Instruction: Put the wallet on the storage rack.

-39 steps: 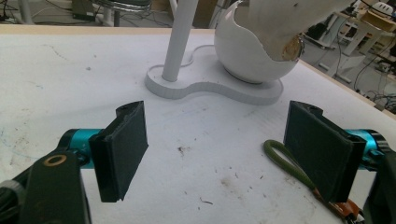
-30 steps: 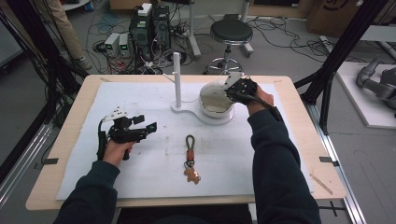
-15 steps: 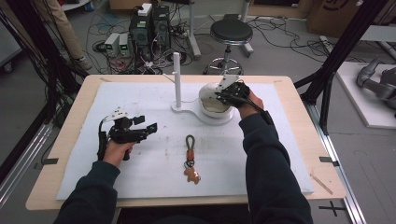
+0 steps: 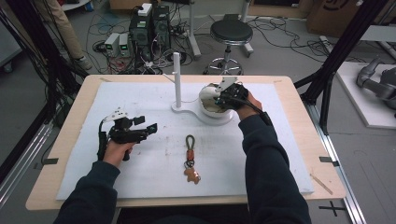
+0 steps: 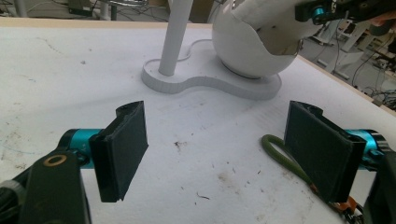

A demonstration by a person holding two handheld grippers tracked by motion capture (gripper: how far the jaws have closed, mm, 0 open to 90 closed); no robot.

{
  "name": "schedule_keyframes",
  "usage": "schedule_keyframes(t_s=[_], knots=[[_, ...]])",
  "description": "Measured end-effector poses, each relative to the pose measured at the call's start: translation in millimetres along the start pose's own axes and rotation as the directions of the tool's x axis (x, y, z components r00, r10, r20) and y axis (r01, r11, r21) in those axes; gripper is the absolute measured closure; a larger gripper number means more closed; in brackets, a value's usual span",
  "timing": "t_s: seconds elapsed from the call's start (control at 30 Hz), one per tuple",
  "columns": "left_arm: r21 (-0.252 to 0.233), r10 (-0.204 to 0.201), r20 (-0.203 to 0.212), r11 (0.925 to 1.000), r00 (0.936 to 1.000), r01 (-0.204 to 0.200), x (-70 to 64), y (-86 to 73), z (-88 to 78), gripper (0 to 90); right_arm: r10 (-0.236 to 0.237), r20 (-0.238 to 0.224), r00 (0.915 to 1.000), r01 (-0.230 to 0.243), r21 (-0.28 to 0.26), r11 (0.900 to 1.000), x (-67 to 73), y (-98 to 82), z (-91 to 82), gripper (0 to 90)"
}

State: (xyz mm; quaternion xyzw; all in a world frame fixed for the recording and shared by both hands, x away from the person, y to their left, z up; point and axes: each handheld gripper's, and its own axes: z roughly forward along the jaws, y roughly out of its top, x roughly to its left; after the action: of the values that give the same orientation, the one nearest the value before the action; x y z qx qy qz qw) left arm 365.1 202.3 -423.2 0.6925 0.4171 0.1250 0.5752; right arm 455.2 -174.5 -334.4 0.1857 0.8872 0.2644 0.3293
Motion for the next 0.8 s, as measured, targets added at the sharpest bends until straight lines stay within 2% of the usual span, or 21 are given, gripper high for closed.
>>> schedule_keyframes(t_s=[0.07, 0.1, 0.27, 0.4, 0.43, 0.47, 0.5, 0.6, 0.67, 0.7, 0.8], knots=[[0.000, 0.000, -0.001, 1.0000, 1.0000, 0.000, 0.1, 0.0, -0.2, 21.5, 0.014, 0.001, 0.9999, -0.014, -0.019, 1.000, -2.4, -1.6, -5.5, 53.1], [0.000, -0.002, -0.001, 1.0000, 1.0000, 0.002, -0.1, 0.0, -0.2, 21.6, 0.040, 0.001, 0.9992, -0.040, -0.038, 0.998, -5.7, -3.6, -11.9, 51.0], [0.001, -0.002, 0.001, 1.0000, 1.0000, 0.002, -0.1, -0.2, -0.1, 21.6, 0.070, -0.026, 0.9972, -0.071, -0.052, 0.996, -10.5, -9.0, -23.6, 52.1], [0.000, -0.003, 0.002, 1.0000, 1.0000, 0.003, -0.3, -0.2, -0.4, 21.6, 0.089, -0.028, 0.9957, -0.090, -0.038, 0.995, -15.2, -16.7, -30.4, 59.3], [0.001, -0.004, 0.002, 1.0000, 1.0000, 0.004, -0.3, -0.2, -0.5, 21.6, 0.093, -0.010, 0.9956, -0.093, -0.026, 0.995, -15.7, -24.7, -30.4, 61.7], [0.000, -0.005, 0.002, 1.0000, 1.0000, 0.005, -0.4, -0.3, -0.4, 21.6, 0.093, -0.010, 0.9956, -0.093, -0.026, 0.995, -15.7, -24.7, -30.4, 61.7], [0.000, -0.004, 0.002, 1.0000, 1.0000, 0.004, -0.3, -0.3, -0.3, 21.6, 0.118, -0.014, 0.9929, -0.118, -0.008, 0.993, -16.1, -35.0, -28.2, 64.1], [0.003, -0.003, 0.006, 1.0000, 1.0000, 0.003, -0.5, -0.7, 0.4, 21.6, 0.143, -0.029, 0.9893, -0.142, 0.023, 0.990, -17.5, -42.2, -25.9, 65.9], [0.005, -0.004, 0.008, 1.0000, 1.0000, 0.004, -0.7, -0.9, 1.0, 21.6, 0.154, -0.016, 0.9880, -0.154, -0.019, 0.988, -17.4, -48.2, -26.7, 69.5], [0.005, -0.004, 0.008, 1.0000, 1.0000, 0.004, -0.6, -1.0, 1.0, 21.5, 0.166, -0.019, 0.9860, -0.166, -0.020, 0.986, -17.5, -50.0, -26.4, 72.3], [0.009, -0.005, 0.007, 0.9999, 1.0000, 0.005, -0.6, -1.2, 1.4, 21.6, 0.155, -0.021, 0.9877, -0.156, -0.017, 0.988, -16.6, -53.3, -24.3, 76.6]])
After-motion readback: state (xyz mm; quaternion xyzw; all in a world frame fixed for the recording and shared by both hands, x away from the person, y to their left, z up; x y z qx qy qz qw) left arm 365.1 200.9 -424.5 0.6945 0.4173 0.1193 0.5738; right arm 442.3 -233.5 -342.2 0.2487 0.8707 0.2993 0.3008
